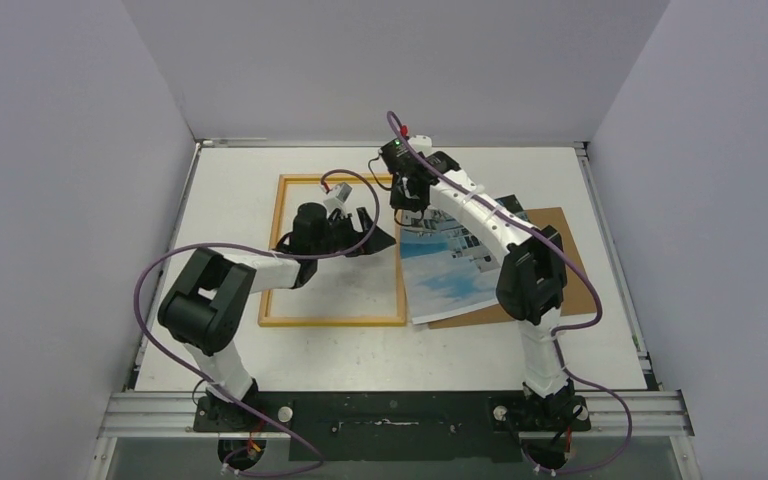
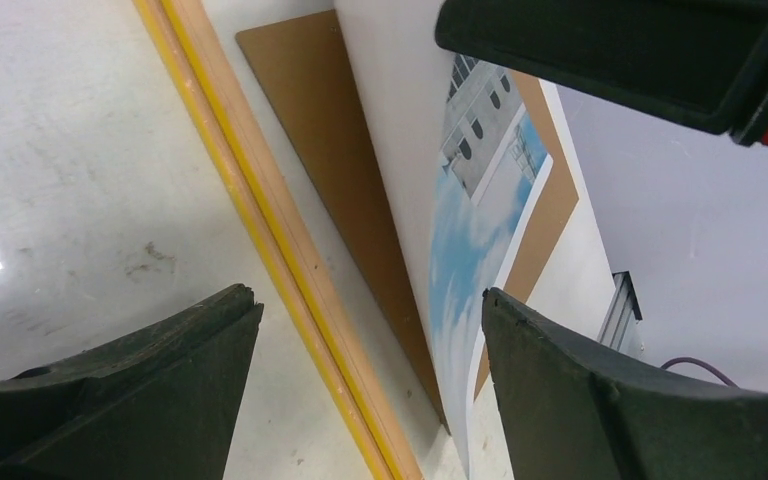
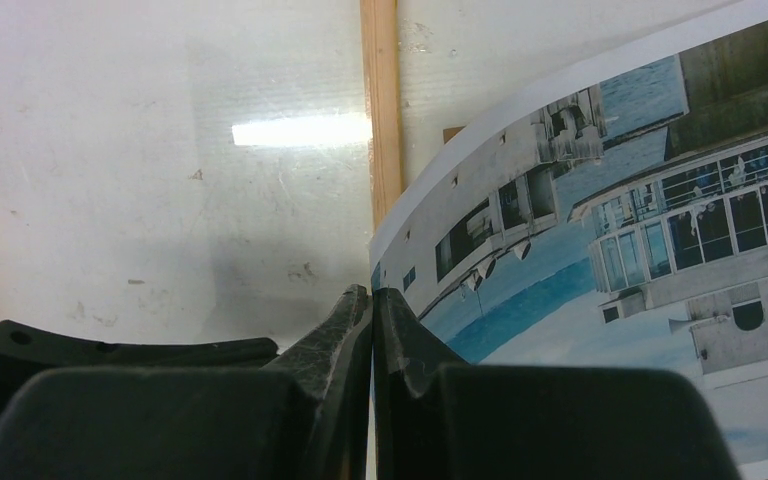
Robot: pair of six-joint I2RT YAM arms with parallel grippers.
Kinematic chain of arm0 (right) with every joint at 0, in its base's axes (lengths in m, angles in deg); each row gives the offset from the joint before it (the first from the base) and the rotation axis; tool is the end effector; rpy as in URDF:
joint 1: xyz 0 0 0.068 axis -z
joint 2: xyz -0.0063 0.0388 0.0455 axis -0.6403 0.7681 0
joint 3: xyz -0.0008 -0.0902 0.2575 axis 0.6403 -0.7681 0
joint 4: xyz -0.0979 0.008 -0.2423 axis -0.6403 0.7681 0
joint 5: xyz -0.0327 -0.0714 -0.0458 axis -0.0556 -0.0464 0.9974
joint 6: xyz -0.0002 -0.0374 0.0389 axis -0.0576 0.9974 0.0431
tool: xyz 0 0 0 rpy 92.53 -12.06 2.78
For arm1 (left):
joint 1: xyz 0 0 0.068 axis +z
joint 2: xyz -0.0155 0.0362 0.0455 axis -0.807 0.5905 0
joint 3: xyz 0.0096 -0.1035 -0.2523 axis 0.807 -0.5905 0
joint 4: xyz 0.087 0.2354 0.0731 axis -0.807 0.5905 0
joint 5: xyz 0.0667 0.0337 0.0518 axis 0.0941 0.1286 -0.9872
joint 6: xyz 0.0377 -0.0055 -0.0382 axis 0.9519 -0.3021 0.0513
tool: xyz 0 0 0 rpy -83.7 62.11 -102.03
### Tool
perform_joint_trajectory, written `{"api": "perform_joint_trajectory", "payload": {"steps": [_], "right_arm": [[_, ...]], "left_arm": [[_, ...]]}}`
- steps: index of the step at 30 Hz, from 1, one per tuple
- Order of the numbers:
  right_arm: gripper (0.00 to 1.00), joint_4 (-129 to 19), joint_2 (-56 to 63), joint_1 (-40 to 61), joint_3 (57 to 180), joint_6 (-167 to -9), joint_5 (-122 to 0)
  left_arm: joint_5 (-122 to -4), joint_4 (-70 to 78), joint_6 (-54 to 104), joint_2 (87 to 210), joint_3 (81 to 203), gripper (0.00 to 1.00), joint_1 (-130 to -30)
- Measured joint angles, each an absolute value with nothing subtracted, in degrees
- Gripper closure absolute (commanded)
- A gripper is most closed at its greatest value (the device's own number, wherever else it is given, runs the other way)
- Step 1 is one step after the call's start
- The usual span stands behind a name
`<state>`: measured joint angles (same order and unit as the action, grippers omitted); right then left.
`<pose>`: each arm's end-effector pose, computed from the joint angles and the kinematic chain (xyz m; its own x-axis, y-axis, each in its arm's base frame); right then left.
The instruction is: Put the photo into the frame
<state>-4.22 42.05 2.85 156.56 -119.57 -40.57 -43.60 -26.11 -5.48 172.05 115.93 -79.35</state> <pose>0.3705 0.2689 0.2893 -0.8302 0.1315 -0.5417 0.0316 0.9813 0.1899 0.3142 -0.1685 0.1770 -0.7550 -0.2953 -0.5854 0.3605 0.5587 -0.7469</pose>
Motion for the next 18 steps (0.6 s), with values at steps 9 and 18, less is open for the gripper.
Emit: {"api": "perform_joint_trajectory", "payload": {"steps": [9,18], "right_arm": [[1.00,-4.9,42.1,3.8,156.6,-122.3,-42.8],[1.00,-5.0,42.1,4.9,156.6,-124.5,-44.8]], "left_arm": [[-44.2,-38.9,-6.7,178.3,116.8,0.29,-82.6],[-46.5,-42.8,-7.1,182.8,119.2,0.73,-85.0]]}}
